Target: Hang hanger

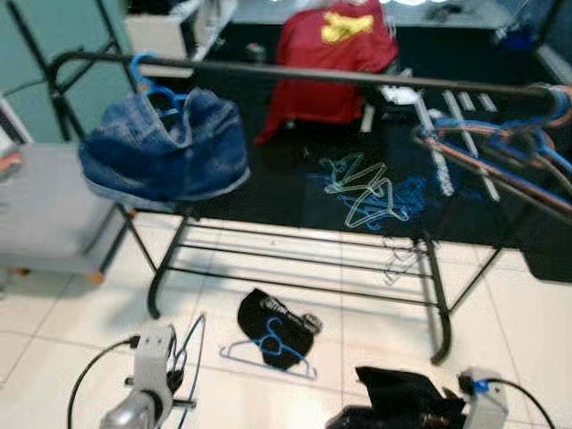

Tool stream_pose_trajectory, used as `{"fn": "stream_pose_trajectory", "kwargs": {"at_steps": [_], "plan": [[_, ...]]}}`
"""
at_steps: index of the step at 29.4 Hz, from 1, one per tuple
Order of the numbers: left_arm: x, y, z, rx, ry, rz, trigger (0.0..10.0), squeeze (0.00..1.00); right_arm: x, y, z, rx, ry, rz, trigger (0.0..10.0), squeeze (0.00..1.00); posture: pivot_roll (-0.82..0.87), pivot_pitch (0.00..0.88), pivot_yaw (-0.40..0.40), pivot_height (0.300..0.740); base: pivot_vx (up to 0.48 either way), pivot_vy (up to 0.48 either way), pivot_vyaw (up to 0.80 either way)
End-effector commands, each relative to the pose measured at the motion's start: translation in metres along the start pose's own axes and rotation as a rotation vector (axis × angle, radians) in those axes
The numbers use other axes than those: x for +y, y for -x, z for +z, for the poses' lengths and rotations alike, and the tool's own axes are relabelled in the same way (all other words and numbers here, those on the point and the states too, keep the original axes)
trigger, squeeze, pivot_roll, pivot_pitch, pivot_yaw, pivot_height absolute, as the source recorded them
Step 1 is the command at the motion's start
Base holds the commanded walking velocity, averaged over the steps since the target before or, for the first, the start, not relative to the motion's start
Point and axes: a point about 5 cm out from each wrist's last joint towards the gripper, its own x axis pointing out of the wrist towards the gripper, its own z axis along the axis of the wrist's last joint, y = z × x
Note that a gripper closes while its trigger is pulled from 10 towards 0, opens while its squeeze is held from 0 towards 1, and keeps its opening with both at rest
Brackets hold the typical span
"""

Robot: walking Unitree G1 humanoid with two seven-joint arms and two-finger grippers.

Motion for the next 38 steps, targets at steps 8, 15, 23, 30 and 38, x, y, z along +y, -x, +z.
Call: {"fn": "stream_pose_trajectory", "kwargs": {"at_steps": [8,15,23,30,38], "plan": [[0.005,0.011,-0.025,-0.008,0.215,-0.063,10.0,0.0,-0.008,-0.009,-0.033,0.046,-0.061,-0.06,10.0,0.0,0.04,0.177,-0.004,0.74,0.0,0.0,0.77],[0.009,0.013,-0.026,-0.005,0.208,-0.055,10.0,0.0,0.006,-0.02,-0.049,0.098,-0.063,-0.074,10.0,0.0,0.04,0.168,-0.002,0.74,0.0,0.0,0.77],[0.006,0.012,-0.025,-0.012,0.197,-0.06,10.0,0.0,0.044,-0.041,-0.068,0.177,-0.056,-0.081,10.0,0.0,0.04,0.149,-0.003,0.74,0.0,0.0,0.77],[-0.001,0.003,-0.022,-0.006,0.201,-0.071,10.0,0.0,0.058,-0.052,-0.062,0.167,-0.053,-0.07,10.0,0.0,0.03,0.097,-0.017,0.74,0.0,0.0,0.77],[-0.012,-0.006,-0.015,-0.006,0.197,-0.086,10.0,0.0,0.045,-0.054,-0.05,0.147,-0.031,-0.07,10.0,0.0,0.02,0.058,-0.02,0.74,0.0,0.0,0.77]]}}
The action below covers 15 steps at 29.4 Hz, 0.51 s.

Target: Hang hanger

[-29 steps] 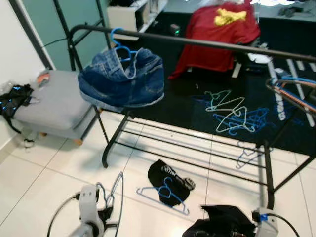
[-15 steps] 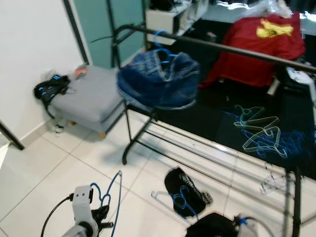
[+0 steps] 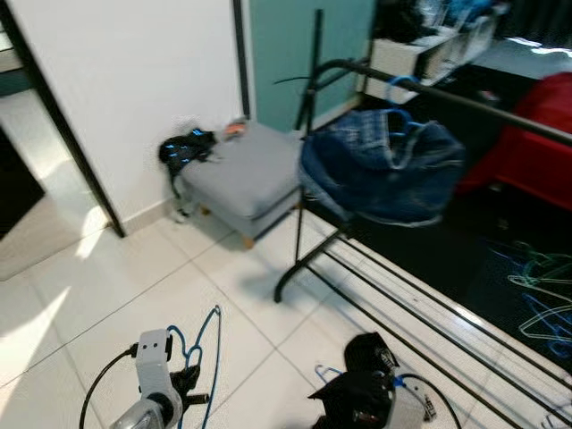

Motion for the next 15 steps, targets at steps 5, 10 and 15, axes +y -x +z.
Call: {"fn": "stream_pose_trajectory", "kwargs": {"at_steps": [5,10,15], "plan": [[-0.007,-0.005,0.003,0.001,-0.014,-0.005,10.0,0.0,0.006,-0.005,0.009,-0.029,-0.01,0.008,10.0,0.0,0.02,0.044,-0.016,0.74,0.0,0.0,0.77],[-0.006,-0.006,0.006,-0.006,-0.055,0.009,10.0,0.0,0.004,-0.005,0.012,-0.043,-0.026,-0.001,10.0,0.0,0.0,0.058,-0.024,0.74,0.0,0.0,0.77],[0.007,-0.003,0.013,-0.019,-0.159,0.075,10.0,0.0,-0.006,-0.003,0.015,-0.071,-0.045,-0.037,10.0,0.0,0.0,0.067,-0.003,0.74,0.0,0.0,0.77]]}}
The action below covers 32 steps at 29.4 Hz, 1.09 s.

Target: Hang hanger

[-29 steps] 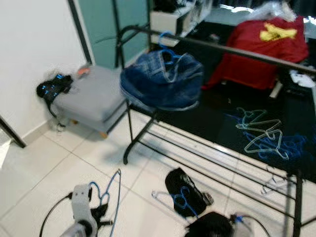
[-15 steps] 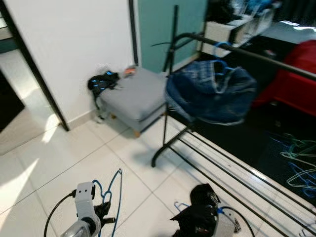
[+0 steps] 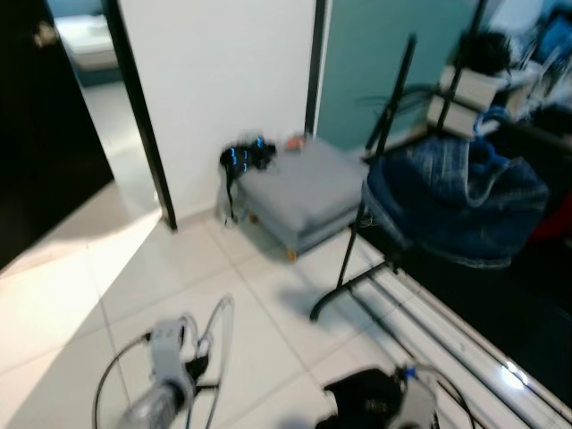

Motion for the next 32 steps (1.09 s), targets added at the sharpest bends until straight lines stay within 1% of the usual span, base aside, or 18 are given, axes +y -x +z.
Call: {"fn": "stream_pose_trajectory", "kwargs": {"at_steps": [1,3,4,5,6,7,11,12,15,21,27,28,29,30,31,32], "plan": [[0.014,0.005,-0.002,0.024,-0.097,0.047,10.0,0.0,-0.01,0.003,0.001,-0.023,-0.027,-0.044,10.0,0.0,0.0,0.067,-0.003,0.74,0.0,0.0,0.77],[0.014,0.005,-0.002,0.024,-0.097,0.047,10.0,0.0,-0.01,0.003,0.001,-0.023,-0.027,-0.044,10.0,0.0,0.0,0.067,-0.003,0.74,0.0,0.0,0.77],[0.016,0.006,-0.001,0.025,-0.123,0.048,10.0,0.0,-0.013,0.004,0.001,-0.021,-0.028,-0.056,10.0,0.0,0.0,0.069,0.001,0.74,0.0,0.0,0.77],[0.018,0.007,-0.002,0.037,-0.155,0.048,10.0,0.0,-0.01,0.004,-0.002,-0.011,-0.011,-0.054,10.0,0.0,-0.03,0.095,0.031,0.74,0.0,0.0,0.77],[0.018,0.007,-0.002,0.037,-0.155,0.048,10.0,0.0,-0.01,0.004,-0.002,-0.011,-0.011,-0.054,10.0,0.0,-0.03,0.095,0.031,0.74,0.0,0.0,0.77],[0.023,0.01,-0.003,0.057,-0.189,0.063,10.0,0.0,-0.005,0.004,-0.008,-0.002,0.004,-0.05,10.0,0.0,-0.03,0.103,0.033,0.74,0.0,0.0,0.77],[0.027,0.012,-0.003,0.066,-0.207,0.082,10.0,0.0,-0.002,0.005,-0.011,-0.001,-0.004,-0.051,10.0,0.0,-0.03,0.111,0.032,0.74,0.0,0.0,0.77],[0.032,0.015,-0.003,0.061,-0.221,0.091,10.0,0.0,0.003,0.005,-0.016,0.019,0.014,-0.024,10.0,0.0,-0.02,0.118,0.031,0.74,0.0,0.0,0.77],[0.034,0.018,-0.004,0.054,-0.226,0.093,10.0,0.0,0.004,0.006,-0.019,0.026,0.023,-0.014,10.0,0.0,0.0,0.124,0.02,0.74,0.0,0.0,0.77],[0.036,0.023,-0.006,0.041,-0.215,0.09,10.0,0.0,0.002,0.01,-0.025,0.03,0.019,-0.009,10.0,0.0,0.01,0.141,0.01,0.74,0.0,0.0,0.77],[0.037,0.03,-0.011,0.037,-0.232,0.085,10.0,0.0,-0.004,0.015,-0.032,0.034,0.018,-0.012,10.0,0.0,0.03,0.156,-0.007,0.74,0.0,0.0,0.77],[0.036,0.032,-0.011,0.027,-0.216,0.069,10.0,0.0,-0.005,0.016,-0.033,0.034,0.018,-0.011,10.0,0.0,0.03,0.175,-0.015,0.74,0.0,0.0,0.77],[0.036,0.032,-0.011,0.027,-0.216,0.069,10.0,0.0,-0.005,0.016,-0.033,0.034,0.018,-0.011,10.0,0.0,0.03,0.175,-0.015,0.74,0.0,0.0,0.77],[0.034,0.037,-0.012,0.004,-0.168,0.025,10.0,0.0,-0.006,0.018,-0.036,0.033,0.018,-0.007,10.0,0.0,0.01,0.205,-0.017,0.74,0.0,0.0,0.77],[0.034,0.037,-0.012,0.004,-0.168,0.025,10.0,0.0,-0.006,0.018,-0.036,0.033,0.018,-0.007,10.0,0.0,0.01,0.205,-0.017,0.74,0.0,0.0,0.77],[0.033,0.039,-0.012,-0.008,-0.144,0.002,10.0,0.0,-0.006,0.019,-0.037,0.032,0.018,-0.004,10.0,0.0,0.01,0.205,-0.017,0.74,0.0,0.0,0.77]]}}
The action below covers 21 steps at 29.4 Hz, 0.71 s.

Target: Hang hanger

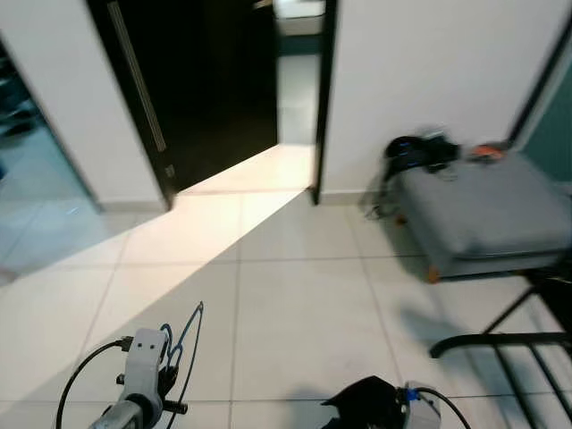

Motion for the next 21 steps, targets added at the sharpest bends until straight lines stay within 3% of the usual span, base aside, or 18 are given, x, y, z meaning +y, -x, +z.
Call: {"fn": "stream_pose_trajectory", "kwargs": {"at_steps": [1,7,14,21], "plan": [[0.0,0.008,-0.004,-0.015,0.086,-0.033,10.0,0.0,0.006,0.0,-0.001,-0.018,-0.005,0.024,10.0,0.0,0.0,0.207,-0.01,0.74,0.0,0.0,0.77],[0.001,0.016,-0.008,-0.028,0.144,-0.099,10.0,0.0,0.006,0.004,-0.01,-0.013,-0.01,0.031,10.0,0.0,0.01,0.201,0.01,0.74,0.0,0.0,0.77],[-0.002,0.024,-0.007,-0.019,0.151,-0.129,10.0,0.0,0.001,0.008,-0.011,-0.038,-0.027,0.01,10.0,0.0,0.0,0.239,0.01,0.74,0.0,0.0,0.77],[-0.008,0.026,-0.008,-0.026,0.169,-0.14,10.0,0.0,-0.005,0.01,-0.01,-0.054,-0.055,-0.017,10.0,0.0,0.01,0.22,0.015,0.74,0.0,0.0,0.77]]}}
